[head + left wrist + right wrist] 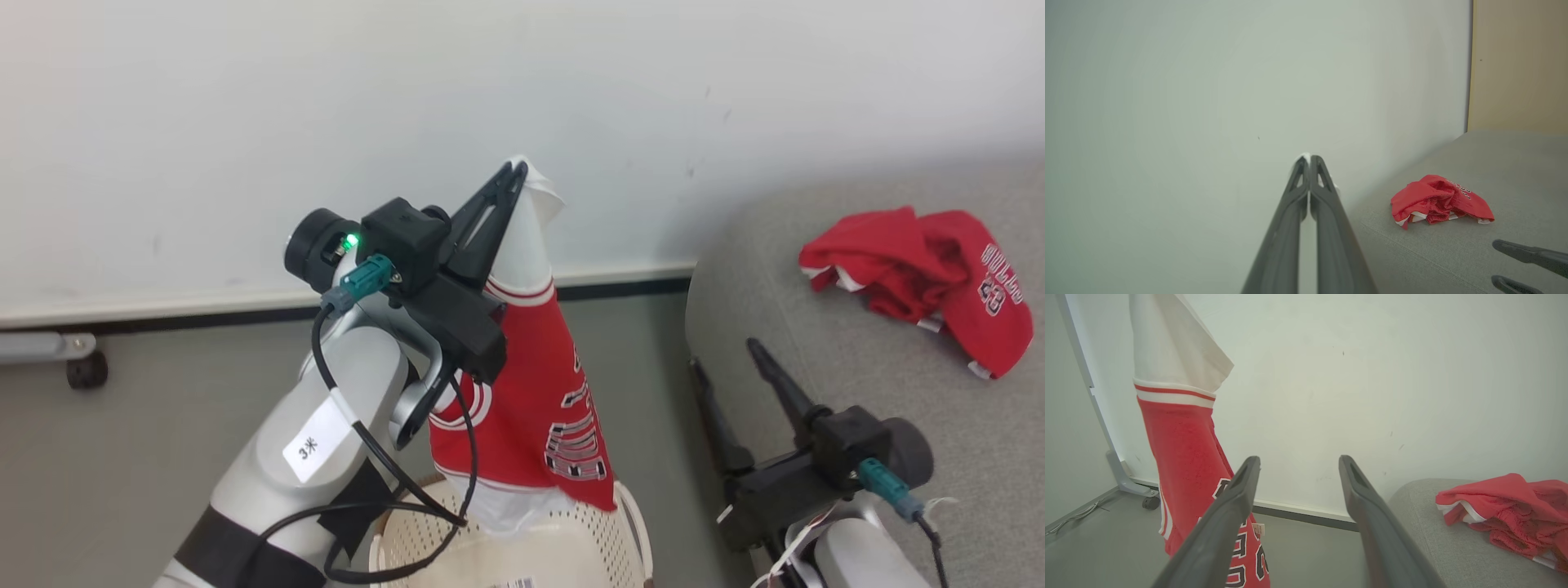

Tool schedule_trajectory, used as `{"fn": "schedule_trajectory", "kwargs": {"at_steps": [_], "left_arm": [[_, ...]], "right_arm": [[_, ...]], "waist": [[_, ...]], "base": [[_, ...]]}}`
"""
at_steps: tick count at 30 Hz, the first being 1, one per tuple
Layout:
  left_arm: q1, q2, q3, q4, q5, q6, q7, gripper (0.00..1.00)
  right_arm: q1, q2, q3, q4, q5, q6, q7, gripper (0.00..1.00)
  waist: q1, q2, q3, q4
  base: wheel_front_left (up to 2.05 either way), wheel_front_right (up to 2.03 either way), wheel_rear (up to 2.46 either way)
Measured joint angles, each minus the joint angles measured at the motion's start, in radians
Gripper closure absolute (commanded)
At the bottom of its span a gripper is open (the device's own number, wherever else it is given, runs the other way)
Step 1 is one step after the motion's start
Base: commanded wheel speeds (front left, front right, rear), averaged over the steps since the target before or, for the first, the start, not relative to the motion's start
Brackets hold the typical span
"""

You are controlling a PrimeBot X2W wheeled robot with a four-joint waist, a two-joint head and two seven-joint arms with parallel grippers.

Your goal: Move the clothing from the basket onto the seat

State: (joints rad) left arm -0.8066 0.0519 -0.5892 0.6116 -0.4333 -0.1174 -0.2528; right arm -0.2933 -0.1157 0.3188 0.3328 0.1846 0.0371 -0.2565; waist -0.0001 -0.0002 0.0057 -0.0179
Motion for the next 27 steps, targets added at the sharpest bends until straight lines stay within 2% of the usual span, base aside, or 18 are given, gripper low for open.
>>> {"fn": "schedule_trajectory", "kwargs": {"at_steps": [3,11,25,26,27], "left_arm": [[0.012,-0.005,-0.012,-0.003,-0.006,-0.006,0.000,1.00],[0.016,-0.013,-0.053,-0.023,-0.016,-0.006,0.027,1.00],[0.015,-0.014,-0.151,-0.087,-0.078,-0.006,0.066,1.00],[0.015,-0.014,-0.157,-0.093,-0.081,-0.005,0.066,1.00],[0.015,-0.014,-0.160,-0.099,-0.086,-0.004,0.067,1.00]], "right_arm": [[0.001,0.004,0.034,0.016,0.000,0.026,0.000,0.00],[-0.006,0.031,0.164,0.077,-0.010,0.068,0.001,0.00],[-0.150,0.050,0.273,0.293,0.002,0.083,0.034,0.00],[-0.161,0.050,0.278,0.310,0.003,0.084,0.036,0.07],[-0.172,0.051,0.283,0.326,0.007,0.086,0.036,0.55]], "waist": [[-0.0001,0.0001,-0.041,-0.001],[-0.0001,0.0000,-0.114,0.008],[0.0001,0.0002,-0.122,0.067],[0.0001,0.0002,-0.122,0.071],[0.0001,0.0002,-0.121,0.076]], "base": [[0.00,0.00,0.00],[0.00,0.00,0.00],[0.00,0.00,0.00],[0.00,0.00,0.00],[0.00,0.00,0.00]]}}
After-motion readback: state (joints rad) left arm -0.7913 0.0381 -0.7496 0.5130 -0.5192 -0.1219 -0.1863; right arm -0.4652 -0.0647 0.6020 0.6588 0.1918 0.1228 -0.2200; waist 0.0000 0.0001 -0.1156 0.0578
